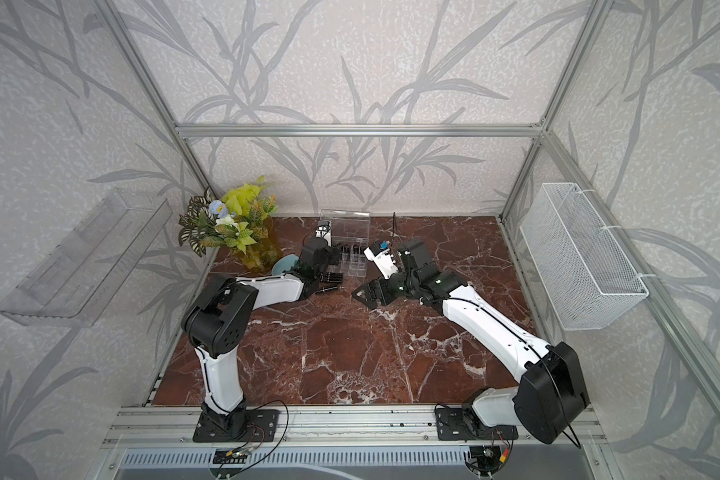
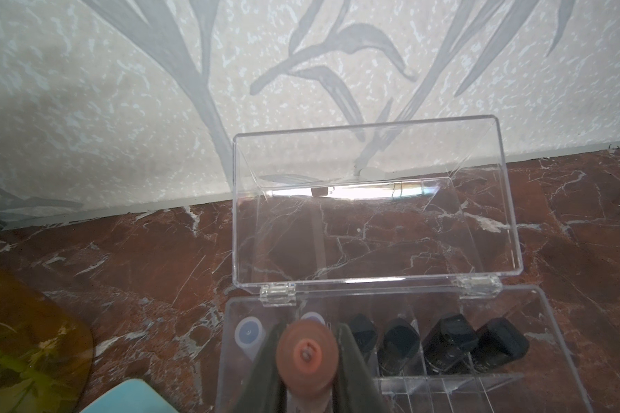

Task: Arrange the lipsticks in the organizer
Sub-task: Place the lipstick in the storage box.

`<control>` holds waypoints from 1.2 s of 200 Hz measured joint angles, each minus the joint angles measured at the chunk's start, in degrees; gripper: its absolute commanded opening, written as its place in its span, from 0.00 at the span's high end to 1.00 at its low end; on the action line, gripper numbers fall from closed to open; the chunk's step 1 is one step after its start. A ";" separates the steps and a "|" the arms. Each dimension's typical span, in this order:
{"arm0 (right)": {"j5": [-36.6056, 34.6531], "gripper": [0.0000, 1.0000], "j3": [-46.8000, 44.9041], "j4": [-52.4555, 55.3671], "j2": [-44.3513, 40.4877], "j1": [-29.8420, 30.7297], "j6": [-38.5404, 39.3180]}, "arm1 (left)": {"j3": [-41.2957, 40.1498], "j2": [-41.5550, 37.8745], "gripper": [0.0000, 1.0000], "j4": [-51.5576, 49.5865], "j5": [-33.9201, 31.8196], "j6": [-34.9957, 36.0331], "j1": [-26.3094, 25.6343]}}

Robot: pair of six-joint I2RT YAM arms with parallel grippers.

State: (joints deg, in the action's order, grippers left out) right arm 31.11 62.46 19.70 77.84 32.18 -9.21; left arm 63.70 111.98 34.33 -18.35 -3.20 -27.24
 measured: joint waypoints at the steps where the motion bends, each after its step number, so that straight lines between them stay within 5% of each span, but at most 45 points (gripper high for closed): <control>1: 0.00 0.07 0.00 0.00 0.00 0.00 0.00 | 0.00 0.00 0.93 0.00 0.00 0.00 0.00; 110: 0.46 0.07 0.00 0.02 0.00 0.00 0.00 | 0.66 1.31 0.94 -0.20 -0.02 -0.61 0.33; 164: 0.92 0.07 0.00 0.02 0.02 0.00 0.00 | 1.95 2.36 0.81 -0.17 0.33 -1.42 0.87; 240: 1.09 0.08 0.00 0.00 0.02 0.00 -0.07 | 1.95 2.36 0.87 -0.20 0.42 -2.03 0.90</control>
State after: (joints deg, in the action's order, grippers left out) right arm 32.21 62.46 19.70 77.87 32.18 -9.28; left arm 65.65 114.34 34.13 -17.93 -5.23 -26.35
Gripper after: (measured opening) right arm 0.924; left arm 0.212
